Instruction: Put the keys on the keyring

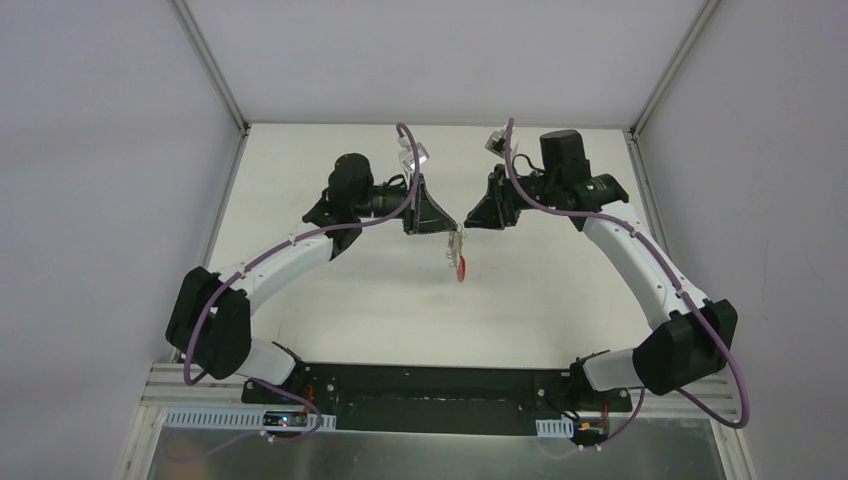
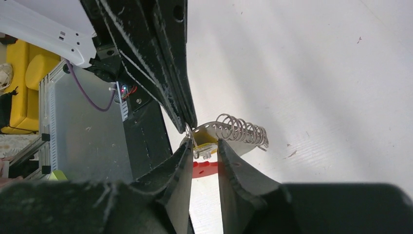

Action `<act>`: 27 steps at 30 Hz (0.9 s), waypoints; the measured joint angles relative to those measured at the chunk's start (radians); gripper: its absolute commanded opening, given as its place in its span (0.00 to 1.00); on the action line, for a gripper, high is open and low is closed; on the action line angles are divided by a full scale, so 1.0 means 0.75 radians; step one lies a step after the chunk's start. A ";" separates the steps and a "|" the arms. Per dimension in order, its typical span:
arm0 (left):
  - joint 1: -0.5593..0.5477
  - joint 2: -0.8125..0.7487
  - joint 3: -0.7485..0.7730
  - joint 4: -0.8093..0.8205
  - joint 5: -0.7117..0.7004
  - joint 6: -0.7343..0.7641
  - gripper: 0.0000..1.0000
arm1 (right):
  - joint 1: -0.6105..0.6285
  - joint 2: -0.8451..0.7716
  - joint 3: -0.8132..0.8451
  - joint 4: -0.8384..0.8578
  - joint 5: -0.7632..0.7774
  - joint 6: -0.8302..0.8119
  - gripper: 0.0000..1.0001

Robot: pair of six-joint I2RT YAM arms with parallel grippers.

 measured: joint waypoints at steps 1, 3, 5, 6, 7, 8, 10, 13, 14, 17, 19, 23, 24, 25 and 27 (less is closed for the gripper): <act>0.001 0.002 -0.001 0.025 -0.001 -0.033 0.00 | -0.004 -0.009 -0.006 0.010 -0.009 0.006 0.28; 0.002 0.010 -0.001 0.101 -0.003 -0.109 0.00 | -0.010 -0.025 -0.017 0.033 -0.033 0.016 0.28; 0.002 0.018 -0.002 0.153 -0.007 -0.161 0.00 | -0.014 -0.037 -0.030 0.057 -0.054 0.024 0.28; 0.006 0.024 -0.004 0.181 -0.010 -0.189 0.00 | -0.016 -0.044 -0.039 0.068 -0.066 0.027 0.28; 0.008 0.030 -0.006 0.209 -0.011 -0.217 0.00 | -0.018 -0.048 -0.045 0.076 -0.074 0.030 0.28; 0.009 0.036 -0.008 0.230 -0.012 -0.238 0.00 | -0.019 -0.052 -0.053 0.086 -0.085 0.035 0.28; 0.009 0.053 -0.013 0.275 -0.021 -0.284 0.00 | -0.020 -0.054 -0.060 0.098 -0.105 0.040 0.28; 0.009 0.070 -0.020 0.310 -0.027 -0.325 0.00 | -0.021 -0.054 -0.065 0.113 -0.122 0.046 0.26; 0.009 0.072 -0.021 0.316 -0.028 -0.336 0.00 | -0.021 -0.054 -0.068 0.119 -0.125 0.048 0.25; 0.009 0.074 -0.021 0.335 -0.028 -0.361 0.00 | -0.024 -0.054 -0.075 0.129 -0.134 0.055 0.21; 0.009 0.074 -0.021 0.350 -0.029 -0.373 0.00 | -0.024 -0.054 -0.075 0.134 -0.137 0.058 0.20; 0.009 0.075 -0.025 0.380 -0.030 -0.391 0.00 | -0.025 -0.054 -0.080 0.153 -0.141 0.065 0.18; 0.009 0.076 -0.027 0.386 -0.030 -0.394 0.00 | -0.025 -0.054 -0.084 0.160 -0.143 0.070 0.17; 0.009 0.078 -0.028 0.387 -0.030 -0.396 0.00 | -0.025 -0.054 -0.090 0.167 -0.144 0.076 0.17; 0.009 0.081 -0.031 0.388 -0.030 -0.403 0.00 | -0.025 -0.054 -0.098 0.173 -0.144 0.084 0.15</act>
